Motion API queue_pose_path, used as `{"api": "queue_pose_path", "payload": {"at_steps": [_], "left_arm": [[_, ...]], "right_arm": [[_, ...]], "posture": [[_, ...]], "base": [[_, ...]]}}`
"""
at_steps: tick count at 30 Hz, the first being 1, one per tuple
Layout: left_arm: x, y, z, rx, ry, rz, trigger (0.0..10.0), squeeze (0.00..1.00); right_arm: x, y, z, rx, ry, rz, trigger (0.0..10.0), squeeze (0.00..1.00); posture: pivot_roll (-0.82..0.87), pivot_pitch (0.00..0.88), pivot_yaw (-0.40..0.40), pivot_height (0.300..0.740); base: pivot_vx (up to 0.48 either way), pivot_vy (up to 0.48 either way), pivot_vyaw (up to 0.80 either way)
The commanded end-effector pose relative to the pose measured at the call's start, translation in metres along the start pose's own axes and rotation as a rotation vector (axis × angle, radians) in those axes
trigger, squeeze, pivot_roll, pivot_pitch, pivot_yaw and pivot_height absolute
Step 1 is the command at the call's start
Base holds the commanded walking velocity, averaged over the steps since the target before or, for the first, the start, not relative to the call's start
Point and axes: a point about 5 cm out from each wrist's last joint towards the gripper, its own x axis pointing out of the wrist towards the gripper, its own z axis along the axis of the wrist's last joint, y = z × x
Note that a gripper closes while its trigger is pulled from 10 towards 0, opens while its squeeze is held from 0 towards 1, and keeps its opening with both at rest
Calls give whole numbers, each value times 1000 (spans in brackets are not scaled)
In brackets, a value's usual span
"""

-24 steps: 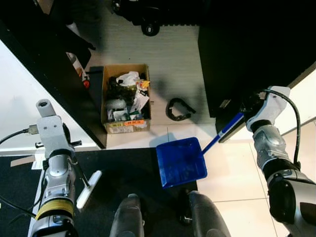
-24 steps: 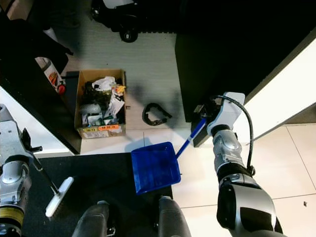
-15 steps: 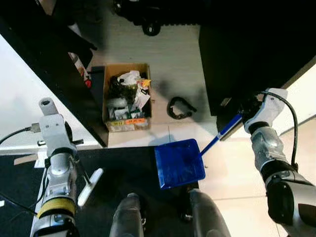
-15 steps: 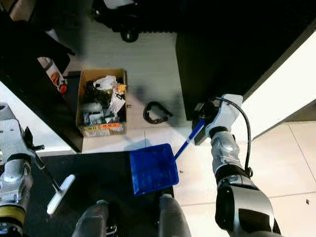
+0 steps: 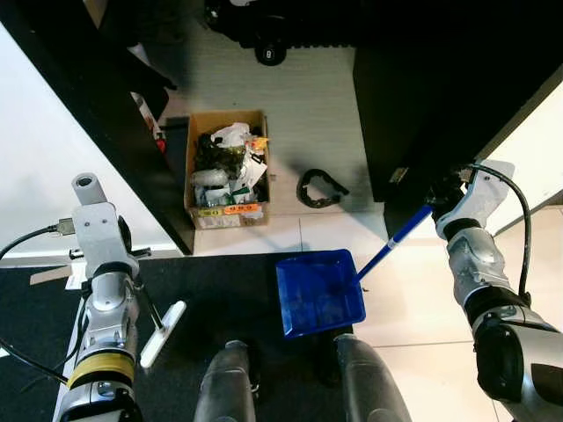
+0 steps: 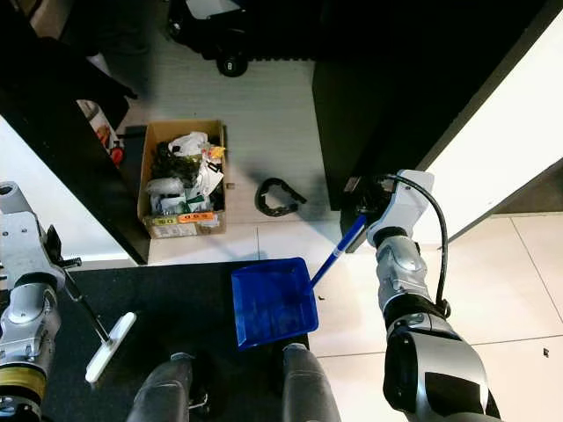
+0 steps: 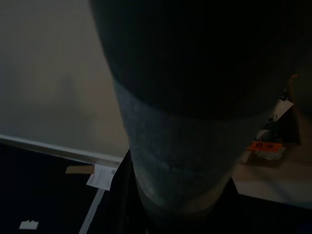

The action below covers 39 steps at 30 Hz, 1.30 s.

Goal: Sweep floor

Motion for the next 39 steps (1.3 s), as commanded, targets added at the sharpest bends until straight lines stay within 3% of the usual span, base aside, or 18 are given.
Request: {"api": "queue_pose_path", "payload": {"at_steps": [1,15,23,30,39], "left_arm": [[-2,-4,-3,-7,13,-10,10000,0],[-2,-2,-5,0,24,-16,10000,0],[-1,-1,-7,3,50,-15,10000,0],[1,3,-10,25,84,48,10000,0],[1,1,-11,14,95,24,10000,0]], "right_arm": [[-2,-6,2,10,-19,-24,10000,0],[-3,-6,-1,9,-13,-24,10000,0],[-4,-6,-2,8,-9,-23,10000,0],[-4,-6,-3,6,-5,-23,10000,0],[-4,-6,-3,5,-1,-22,10000,0]], "posture": [[60,90,-37,740],[61,85,-33,740],[64,95,-31,740],[68,104,-34,740],[71,108,-34,740]], "base": [[-480,0,0],[-455,0,0],[0,0,0],[0,0,0],[0,0,0]]}}
